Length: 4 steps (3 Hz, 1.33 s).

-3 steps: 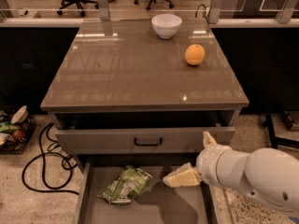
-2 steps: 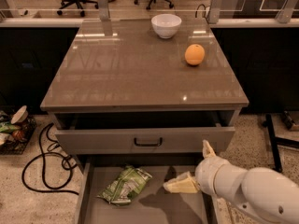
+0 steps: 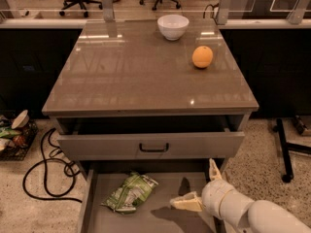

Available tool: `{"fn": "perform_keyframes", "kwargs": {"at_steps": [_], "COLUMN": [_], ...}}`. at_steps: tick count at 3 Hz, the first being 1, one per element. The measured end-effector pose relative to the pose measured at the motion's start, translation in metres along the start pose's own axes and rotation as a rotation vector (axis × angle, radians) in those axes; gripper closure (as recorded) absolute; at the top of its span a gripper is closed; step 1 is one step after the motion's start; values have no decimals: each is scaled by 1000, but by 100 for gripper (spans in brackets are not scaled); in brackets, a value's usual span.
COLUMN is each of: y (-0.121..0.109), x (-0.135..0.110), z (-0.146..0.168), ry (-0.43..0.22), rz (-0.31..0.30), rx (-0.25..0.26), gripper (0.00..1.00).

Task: Pick green jalapeno chip bag from middle drawer and place on counter

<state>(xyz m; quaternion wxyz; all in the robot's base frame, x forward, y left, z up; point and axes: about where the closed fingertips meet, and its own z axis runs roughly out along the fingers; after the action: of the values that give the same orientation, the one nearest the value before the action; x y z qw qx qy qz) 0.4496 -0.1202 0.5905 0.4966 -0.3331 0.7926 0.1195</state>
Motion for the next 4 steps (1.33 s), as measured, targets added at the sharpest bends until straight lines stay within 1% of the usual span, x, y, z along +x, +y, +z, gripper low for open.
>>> {"fn": "perform_keyframes", "kwargs": {"at_steps": [1,2,3,4], "y": [19,39,39,43], "x": [44,71,71,67], "z": [18,40,40,48], "ry": [12,12,12,10], "rz": [99,168,168,154], "rx": [-56,-105,-105,-115], "gripper": [0,0,0,0]}}
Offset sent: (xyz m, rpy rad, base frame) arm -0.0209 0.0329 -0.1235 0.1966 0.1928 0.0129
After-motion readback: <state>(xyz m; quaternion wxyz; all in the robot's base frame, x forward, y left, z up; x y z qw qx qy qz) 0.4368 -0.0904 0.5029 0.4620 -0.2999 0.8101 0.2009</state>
